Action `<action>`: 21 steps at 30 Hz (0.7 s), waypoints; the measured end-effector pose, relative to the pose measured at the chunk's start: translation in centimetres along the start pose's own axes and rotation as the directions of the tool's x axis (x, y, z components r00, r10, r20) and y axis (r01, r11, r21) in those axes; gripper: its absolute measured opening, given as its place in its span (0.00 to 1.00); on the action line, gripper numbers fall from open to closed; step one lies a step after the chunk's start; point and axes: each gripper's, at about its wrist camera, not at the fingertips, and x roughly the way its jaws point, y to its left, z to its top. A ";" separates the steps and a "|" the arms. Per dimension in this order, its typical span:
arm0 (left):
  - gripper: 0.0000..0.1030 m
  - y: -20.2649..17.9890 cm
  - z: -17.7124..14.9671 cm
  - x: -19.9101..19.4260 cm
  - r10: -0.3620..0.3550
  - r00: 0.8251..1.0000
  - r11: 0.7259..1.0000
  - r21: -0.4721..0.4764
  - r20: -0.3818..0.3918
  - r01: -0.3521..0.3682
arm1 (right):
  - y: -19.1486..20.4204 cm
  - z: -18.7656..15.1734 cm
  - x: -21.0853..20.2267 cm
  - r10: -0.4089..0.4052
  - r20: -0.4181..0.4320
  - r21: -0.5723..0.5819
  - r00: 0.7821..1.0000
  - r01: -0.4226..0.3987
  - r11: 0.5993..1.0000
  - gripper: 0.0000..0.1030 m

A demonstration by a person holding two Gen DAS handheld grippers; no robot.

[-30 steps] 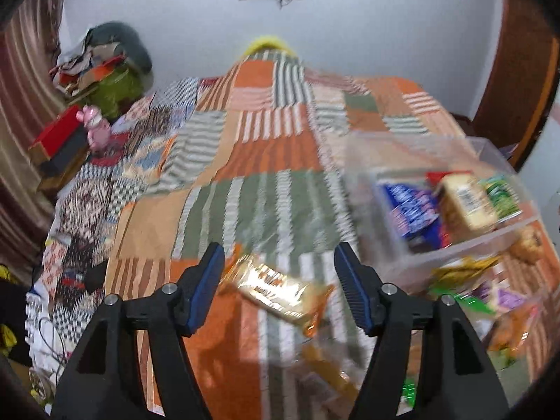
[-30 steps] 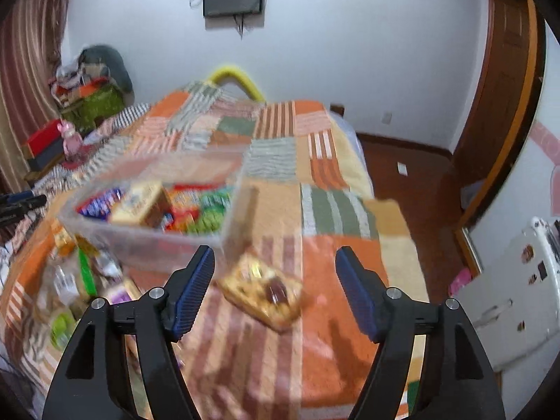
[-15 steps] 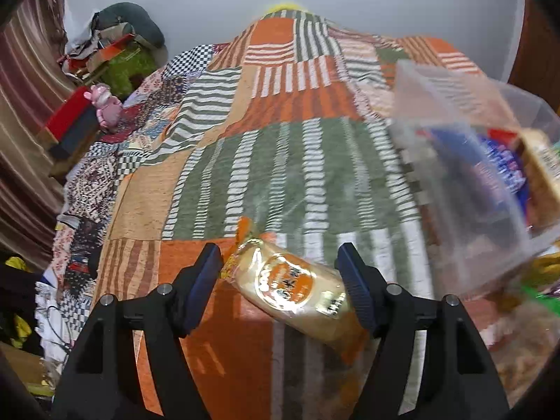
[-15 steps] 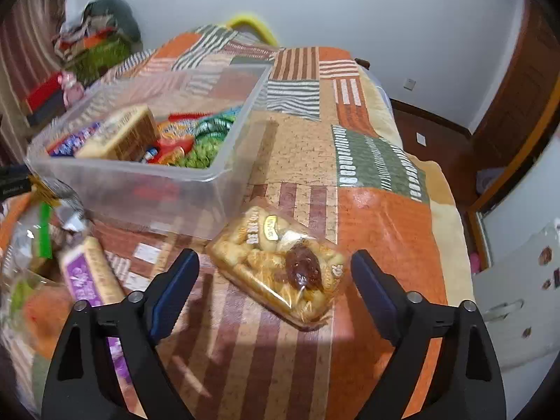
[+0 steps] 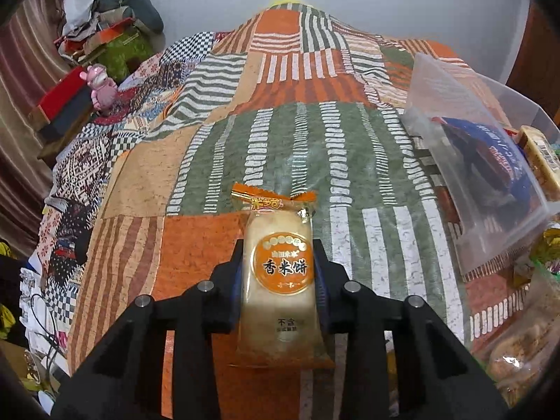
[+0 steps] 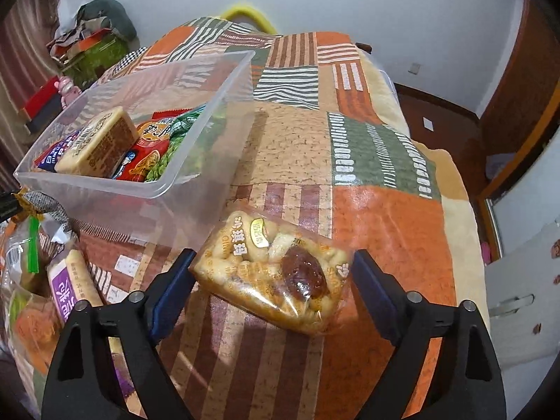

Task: Organize snacks
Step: 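Grasp the rice cake pack with the left tool while the right tool grasps the pastry pack, then lower the rice cake and pastry packs into the clear box and release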

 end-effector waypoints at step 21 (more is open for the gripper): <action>0.33 -4.2 2.5 -10.9 -0.105 0.969 0.992 0.091 0.225 0.087 | -0.5 0.7 -7.2 -0.068 0.170 0.065 0.983 0.057 0.996 0.78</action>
